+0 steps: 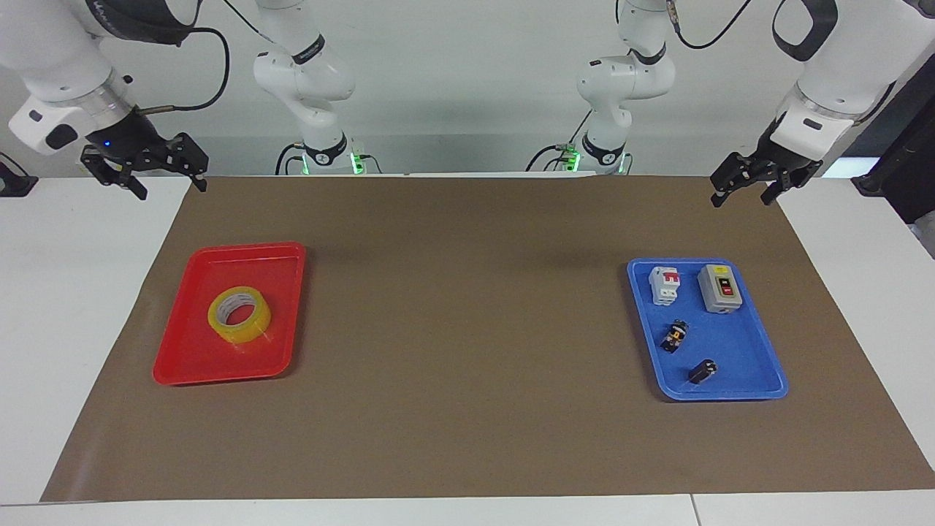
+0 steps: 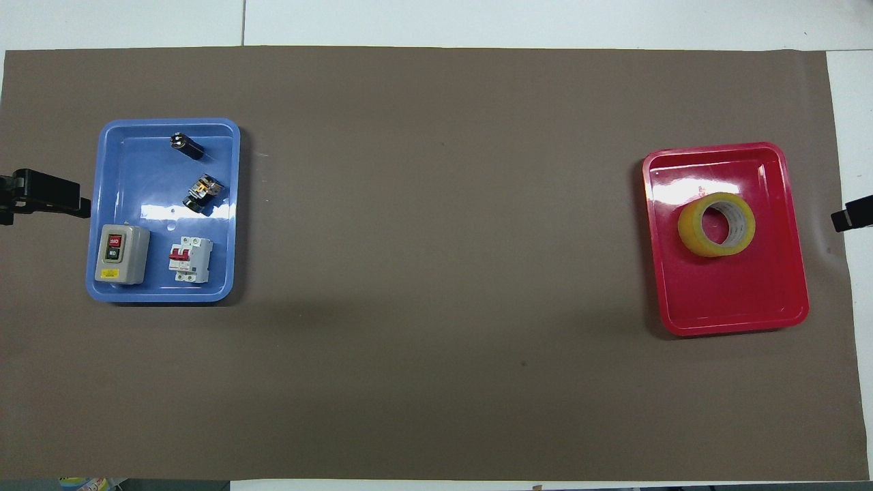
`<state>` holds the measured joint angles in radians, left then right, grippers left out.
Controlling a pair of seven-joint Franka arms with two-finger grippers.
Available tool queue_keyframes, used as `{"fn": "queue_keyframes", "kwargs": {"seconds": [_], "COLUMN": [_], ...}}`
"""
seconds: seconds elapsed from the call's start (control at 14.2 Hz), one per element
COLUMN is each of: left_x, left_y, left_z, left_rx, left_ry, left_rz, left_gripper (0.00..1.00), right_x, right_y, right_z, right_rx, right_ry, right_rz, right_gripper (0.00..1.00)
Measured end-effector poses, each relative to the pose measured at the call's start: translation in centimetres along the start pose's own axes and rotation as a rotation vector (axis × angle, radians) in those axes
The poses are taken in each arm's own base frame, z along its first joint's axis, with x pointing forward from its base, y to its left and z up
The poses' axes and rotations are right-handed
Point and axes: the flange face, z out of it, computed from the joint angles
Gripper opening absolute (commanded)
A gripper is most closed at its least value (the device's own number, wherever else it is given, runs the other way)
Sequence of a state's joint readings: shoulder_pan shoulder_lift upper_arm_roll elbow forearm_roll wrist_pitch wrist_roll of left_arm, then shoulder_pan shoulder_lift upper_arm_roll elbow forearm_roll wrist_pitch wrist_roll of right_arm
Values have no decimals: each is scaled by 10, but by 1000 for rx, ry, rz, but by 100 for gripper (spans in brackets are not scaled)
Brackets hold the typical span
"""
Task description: Place and move tape with both arms
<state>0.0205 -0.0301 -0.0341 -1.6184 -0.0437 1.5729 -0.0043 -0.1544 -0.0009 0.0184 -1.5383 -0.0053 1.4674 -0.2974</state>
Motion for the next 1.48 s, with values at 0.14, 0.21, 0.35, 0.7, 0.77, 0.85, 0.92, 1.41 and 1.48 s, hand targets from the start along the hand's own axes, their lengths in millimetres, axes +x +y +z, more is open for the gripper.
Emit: {"fn": "queue_keyframes", "kwargs": {"seconds": [0.14,0.21,0.35,0.7,0.77,0.85,0.92,1.41,1.48], "left_x": [0,0,0,0,0,0,0,0,0], "left_y": [0,0,0,0,0,0,0,0,0], "left_z": [0,0,0,0,0,0,0,0,0], "left_rx": [0,0,0,0,0,0,0,0,0], "left_ry": [0,0,0,0,0,0,0,0,0], "left_rz": [0,0,0,0,0,0,0,0,0], "left_gripper": [100,100,100,100,100,100,100,100,100], "right_x": [4,5,6,1,2,3,3,6,6], "right_y": [-20,-25,-25,-3,-4,-4,-3,-7,-8], "right_z": [-1,1,4,4,3,3,3,0,0], "right_rx": [-29,-31,-31,-31,-32,-33,-33,-3,4], "right_ry": [-8,-16,-20,-4,0,3,5,37,39], "right_rz": [-2,8,23,64,63,62,63,102,120], "right_gripper": [100,100,100,100,100,100,100,100,100]}}
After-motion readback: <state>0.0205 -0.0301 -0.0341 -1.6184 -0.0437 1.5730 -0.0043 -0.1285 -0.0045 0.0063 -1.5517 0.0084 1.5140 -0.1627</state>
